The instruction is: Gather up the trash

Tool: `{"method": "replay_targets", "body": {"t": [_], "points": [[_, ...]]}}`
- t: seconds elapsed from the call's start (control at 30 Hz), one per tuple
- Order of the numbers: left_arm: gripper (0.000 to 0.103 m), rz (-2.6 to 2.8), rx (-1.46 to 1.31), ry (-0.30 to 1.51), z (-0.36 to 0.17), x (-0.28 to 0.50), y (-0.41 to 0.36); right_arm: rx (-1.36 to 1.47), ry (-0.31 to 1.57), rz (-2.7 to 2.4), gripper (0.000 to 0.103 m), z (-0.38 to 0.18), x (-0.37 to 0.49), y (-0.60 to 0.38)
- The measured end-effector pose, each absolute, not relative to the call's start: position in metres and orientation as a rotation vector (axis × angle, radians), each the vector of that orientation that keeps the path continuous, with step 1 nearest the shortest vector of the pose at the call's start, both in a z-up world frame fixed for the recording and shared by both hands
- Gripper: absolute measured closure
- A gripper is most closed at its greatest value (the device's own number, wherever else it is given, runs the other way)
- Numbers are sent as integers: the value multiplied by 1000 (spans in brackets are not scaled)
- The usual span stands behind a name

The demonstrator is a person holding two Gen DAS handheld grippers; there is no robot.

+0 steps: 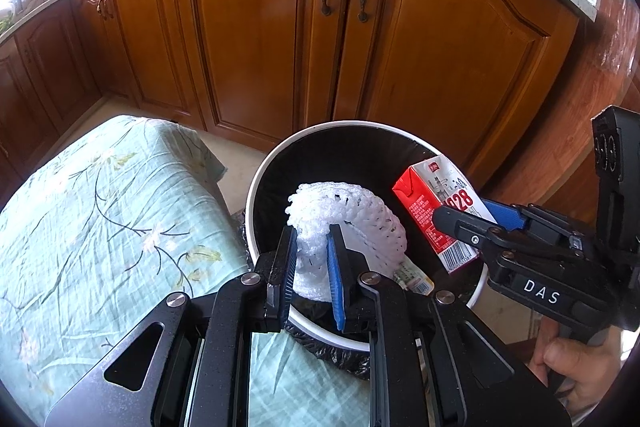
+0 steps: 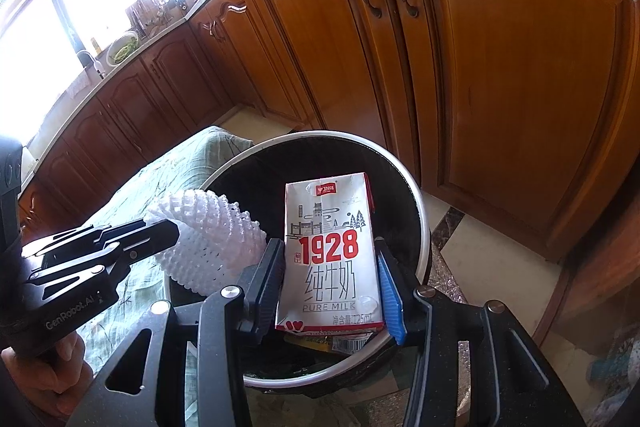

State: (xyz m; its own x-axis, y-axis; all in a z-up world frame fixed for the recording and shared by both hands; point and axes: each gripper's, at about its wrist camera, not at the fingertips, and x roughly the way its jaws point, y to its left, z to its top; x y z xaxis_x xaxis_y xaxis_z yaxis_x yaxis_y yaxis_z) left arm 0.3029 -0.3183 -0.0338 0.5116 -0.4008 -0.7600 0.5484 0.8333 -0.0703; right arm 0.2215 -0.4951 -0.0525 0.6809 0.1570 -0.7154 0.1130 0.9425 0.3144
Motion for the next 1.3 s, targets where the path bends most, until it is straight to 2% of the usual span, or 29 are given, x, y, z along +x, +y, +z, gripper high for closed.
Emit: {"method": "replay_targets", "body": {"t": [0.03, 0.07, 0.1, 0.13, 0.17, 0.2, 0.33, 0.47, 0.93, 1.17, 1.23, 1.3], "points": [[85, -576, 187, 864, -33, 303, -318, 356, 823, 24, 55, -52, 221, -496], [76, -576, 184, 868, -32, 302, -318, 365, 816, 21, 47, -51, 220, -498], [61, -574, 180, 868, -31, 301, -316, 374, 803, 17, 38, -49, 218, -499], [54, -570, 174, 861, -29, 300, -315, 382, 789, 14, 36, -47, 215, -501], [40, -564, 171, 850, -27, 297, -312, 388, 777, 10, 33, -45, 212, -501], [35, -560, 168, 836, -25, 294, -310, 394, 766, 4, 31, -42, 208, -502], [33, -554, 156, 814, -19, 283, -297, 429, 729, -1, 26, -35, 196, -501], [33, -546, 116, 811, -18, 272, -276, 452, 687, 1, 12, -31, 179, -491], [27, -468, -63, 752, -22, 216, -171, 446, 582, 21, 3, -20, 113, -416], [23, -451, -90, 678, -14, 183, -133, 354, 457, 33, 1, 16, 87, -380], [21, -445, -91, 637, -7, 173, -122, 336, 398, 35, 0, 28, 78, -371], [13, -434, -101, 590, 2, 163, -112, 312, 339, 26, 0, 39, 71, -362]]}}
